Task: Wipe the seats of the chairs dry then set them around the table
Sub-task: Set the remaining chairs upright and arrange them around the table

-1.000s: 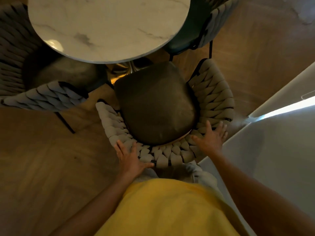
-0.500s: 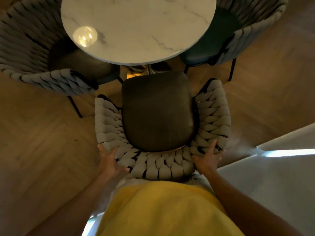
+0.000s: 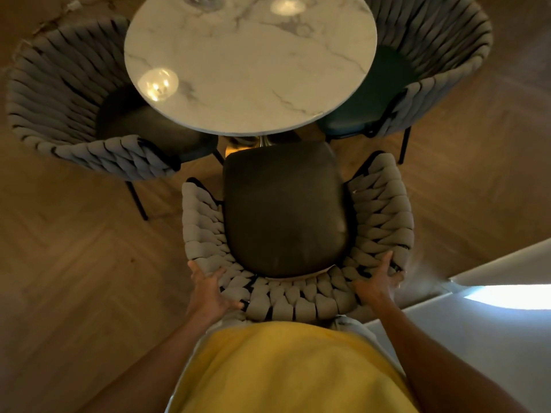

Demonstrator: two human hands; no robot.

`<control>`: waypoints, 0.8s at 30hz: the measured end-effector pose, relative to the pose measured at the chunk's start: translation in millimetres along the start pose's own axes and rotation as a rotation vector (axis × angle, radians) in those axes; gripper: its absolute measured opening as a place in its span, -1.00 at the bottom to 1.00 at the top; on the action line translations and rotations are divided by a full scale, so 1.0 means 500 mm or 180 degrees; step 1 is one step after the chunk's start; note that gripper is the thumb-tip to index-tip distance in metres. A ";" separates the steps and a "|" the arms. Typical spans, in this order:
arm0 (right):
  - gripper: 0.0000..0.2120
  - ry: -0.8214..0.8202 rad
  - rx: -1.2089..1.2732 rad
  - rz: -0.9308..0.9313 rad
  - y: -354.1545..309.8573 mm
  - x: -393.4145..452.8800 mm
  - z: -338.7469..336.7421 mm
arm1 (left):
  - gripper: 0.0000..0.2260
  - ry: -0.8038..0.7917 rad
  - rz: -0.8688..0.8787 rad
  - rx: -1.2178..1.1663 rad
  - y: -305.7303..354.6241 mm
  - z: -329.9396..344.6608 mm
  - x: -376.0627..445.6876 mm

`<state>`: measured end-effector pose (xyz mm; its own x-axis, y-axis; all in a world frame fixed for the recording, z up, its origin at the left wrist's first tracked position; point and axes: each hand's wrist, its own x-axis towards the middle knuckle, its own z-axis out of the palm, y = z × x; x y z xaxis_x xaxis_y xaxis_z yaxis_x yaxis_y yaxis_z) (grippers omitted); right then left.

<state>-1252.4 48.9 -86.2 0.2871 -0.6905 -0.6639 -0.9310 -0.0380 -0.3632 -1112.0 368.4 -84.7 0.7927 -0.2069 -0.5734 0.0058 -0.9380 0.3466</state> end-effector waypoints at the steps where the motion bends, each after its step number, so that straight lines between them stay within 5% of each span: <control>1: 0.10 0.0012 -0.0020 -0.0002 0.000 -0.002 -0.002 | -0.04 -0.0026 -0.0013 0.0017 0.001 -0.002 0.000; 7: 0.02 0.0035 -0.0175 -0.0174 0.007 -0.009 -0.025 | 0.02 -0.0273 -0.0184 0.0461 0.037 -0.016 0.014; 11: -0.40 0.0347 -0.0312 -0.0345 0.010 -0.021 -0.022 | -0.15 -0.0094 0.0391 0.0804 0.049 -0.016 0.024; 15: -0.74 0.0475 -0.0472 -0.0469 0.012 -0.044 0.003 | -0.40 -0.0432 0.0750 0.0756 0.070 0.001 0.033; 24: -0.84 0.0377 -0.0469 -0.1462 0.000 -0.030 -0.004 | -0.59 -0.0807 0.0701 0.0265 0.127 0.031 0.024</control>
<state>-1257.4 57.9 -74.9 0.6556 -0.6555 -0.3749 -0.7386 -0.4535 -0.4988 -1111.6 302.1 -80.8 0.5926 -0.4598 -0.6614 -0.2067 -0.8804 0.4269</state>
